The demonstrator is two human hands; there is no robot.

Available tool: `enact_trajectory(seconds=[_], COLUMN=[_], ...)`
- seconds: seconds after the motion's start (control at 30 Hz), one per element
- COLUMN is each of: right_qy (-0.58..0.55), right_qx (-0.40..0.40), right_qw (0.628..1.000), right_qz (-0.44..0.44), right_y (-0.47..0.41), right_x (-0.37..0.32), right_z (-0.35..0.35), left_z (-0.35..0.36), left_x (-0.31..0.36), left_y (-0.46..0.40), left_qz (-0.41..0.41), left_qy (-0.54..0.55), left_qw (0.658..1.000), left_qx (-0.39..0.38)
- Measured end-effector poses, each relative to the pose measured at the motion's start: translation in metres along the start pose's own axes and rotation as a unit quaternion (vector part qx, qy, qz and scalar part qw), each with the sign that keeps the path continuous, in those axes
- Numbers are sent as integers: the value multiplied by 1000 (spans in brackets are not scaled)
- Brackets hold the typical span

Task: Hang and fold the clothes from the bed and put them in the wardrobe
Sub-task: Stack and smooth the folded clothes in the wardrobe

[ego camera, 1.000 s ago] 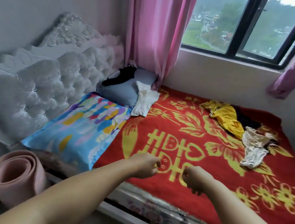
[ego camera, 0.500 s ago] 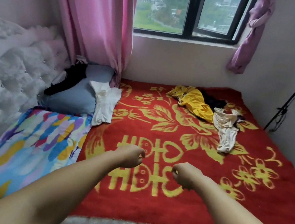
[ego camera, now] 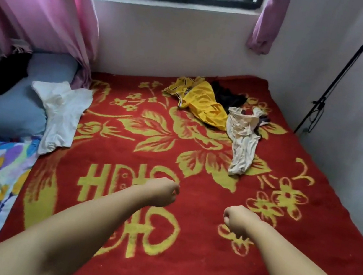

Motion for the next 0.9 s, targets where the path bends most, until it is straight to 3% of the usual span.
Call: enact_trajectory(seconds=[0.1, 0.27, 0.57, 0.67, 0.8, 0.9], right_qy=[-7, -46, -134, -130, -96, -86], right_qx=[10, 102, 186, 206, 314, 323], right_qw=[1000, 994, 973, 970, 945, 943], right_qz=[-7, 7, 7, 20, 2, 4], right_y=[-55, -137, -297, -333, -340, -344], right_x=[64, 155, 207, 213, 217, 215], right_z=[-14, -24, 70, 104, 121, 121], left_z=[7, 46, 159, 170, 166, 165], left_x=[36, 95, 93, 88, 84, 91], left_y=[-72, -170, -328, -387, -450, -483], left_qz=[-14, -3, 28, 31, 45, 94], left_qy=[13, 42, -10, -36, -47, -96], left_qw=[1000, 998, 996, 998, 995, 987], left_qx=[-17, -56, -83, -29, 71, 87])
Point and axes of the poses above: each hand's wrist, its own y-axis away from the middle knuckle, its own z-axis out of the palm, x = y × z, the point moved 7 cm from there along -y, towards the middle knuckle, and after that the axes turned 3 degrees about -y, right-handed, at the moved point
